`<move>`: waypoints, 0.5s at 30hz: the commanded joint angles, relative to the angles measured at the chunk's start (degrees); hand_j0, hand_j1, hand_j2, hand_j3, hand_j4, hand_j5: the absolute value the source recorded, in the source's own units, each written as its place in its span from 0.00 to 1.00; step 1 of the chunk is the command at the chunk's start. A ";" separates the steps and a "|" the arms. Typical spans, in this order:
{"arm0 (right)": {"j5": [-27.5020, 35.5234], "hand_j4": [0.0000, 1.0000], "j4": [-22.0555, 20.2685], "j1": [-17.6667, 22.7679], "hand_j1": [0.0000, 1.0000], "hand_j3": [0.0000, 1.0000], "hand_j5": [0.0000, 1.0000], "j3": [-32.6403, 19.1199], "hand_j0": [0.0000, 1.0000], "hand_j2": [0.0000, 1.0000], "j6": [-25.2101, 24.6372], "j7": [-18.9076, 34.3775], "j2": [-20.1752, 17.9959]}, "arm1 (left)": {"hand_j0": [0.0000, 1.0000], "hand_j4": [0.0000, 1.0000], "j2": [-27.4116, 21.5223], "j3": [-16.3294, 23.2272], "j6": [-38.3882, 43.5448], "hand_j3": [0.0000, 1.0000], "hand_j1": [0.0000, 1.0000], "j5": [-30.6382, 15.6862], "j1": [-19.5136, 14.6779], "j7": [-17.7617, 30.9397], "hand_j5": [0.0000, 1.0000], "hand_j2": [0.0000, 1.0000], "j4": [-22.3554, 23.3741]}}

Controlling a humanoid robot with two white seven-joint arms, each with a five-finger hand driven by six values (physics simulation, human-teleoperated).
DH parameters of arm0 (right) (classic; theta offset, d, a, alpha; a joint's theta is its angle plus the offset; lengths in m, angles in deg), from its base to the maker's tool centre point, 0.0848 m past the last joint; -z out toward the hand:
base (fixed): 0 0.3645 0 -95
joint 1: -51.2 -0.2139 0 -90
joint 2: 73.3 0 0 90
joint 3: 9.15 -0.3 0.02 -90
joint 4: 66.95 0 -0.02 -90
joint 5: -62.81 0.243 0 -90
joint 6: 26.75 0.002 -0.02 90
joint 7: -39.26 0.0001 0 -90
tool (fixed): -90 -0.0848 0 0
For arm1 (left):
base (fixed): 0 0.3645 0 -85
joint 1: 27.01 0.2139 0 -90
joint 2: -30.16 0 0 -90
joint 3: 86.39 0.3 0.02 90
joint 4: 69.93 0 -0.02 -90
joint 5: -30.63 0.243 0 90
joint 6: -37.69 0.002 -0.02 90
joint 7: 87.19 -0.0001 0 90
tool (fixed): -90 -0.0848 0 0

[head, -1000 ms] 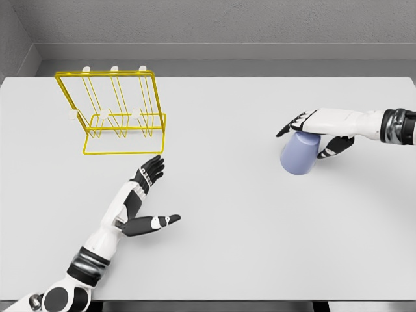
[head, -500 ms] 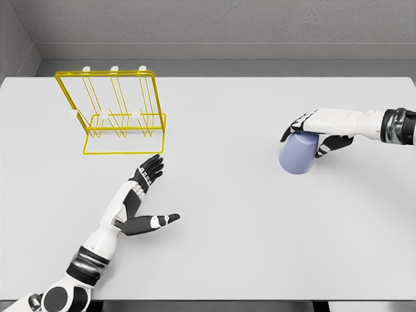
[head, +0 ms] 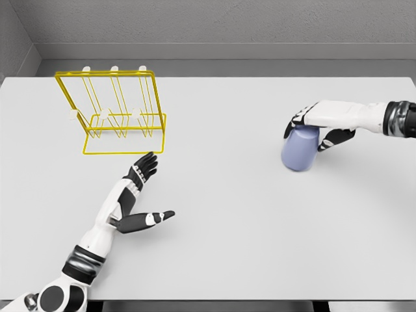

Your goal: Place the cup on the cup holder with both arms

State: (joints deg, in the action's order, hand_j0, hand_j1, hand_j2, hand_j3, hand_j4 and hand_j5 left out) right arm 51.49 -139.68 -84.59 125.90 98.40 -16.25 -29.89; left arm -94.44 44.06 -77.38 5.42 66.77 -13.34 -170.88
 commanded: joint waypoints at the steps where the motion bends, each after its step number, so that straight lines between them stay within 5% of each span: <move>1: 0.42 0.66 -0.66 0.00 0.66 0.66 0.66 -0.04 0.66 0.66 -0.15 -0.12 -0.08 | 1.00 1.00 -0.12 -0.11 0.02 1.00 1.00 0.16 0.00 0.07 1.00 1.00 -0.04; 15: 0.51 0.66 -4.17 -0.79 0.66 0.66 0.66 -0.22 0.66 0.66 -0.15 -0.39 0.27 | 1.00 1.00 -0.55 -0.37 0.11 1.00 1.00 0.16 0.00 0.07 1.00 1.00 -0.04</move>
State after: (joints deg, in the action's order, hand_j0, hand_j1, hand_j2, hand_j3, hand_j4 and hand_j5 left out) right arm 51.62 -143.18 -85.38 125.73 98.41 -16.60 -29.69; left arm -94.97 43.64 -77.27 5.43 66.77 -13.28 -170.88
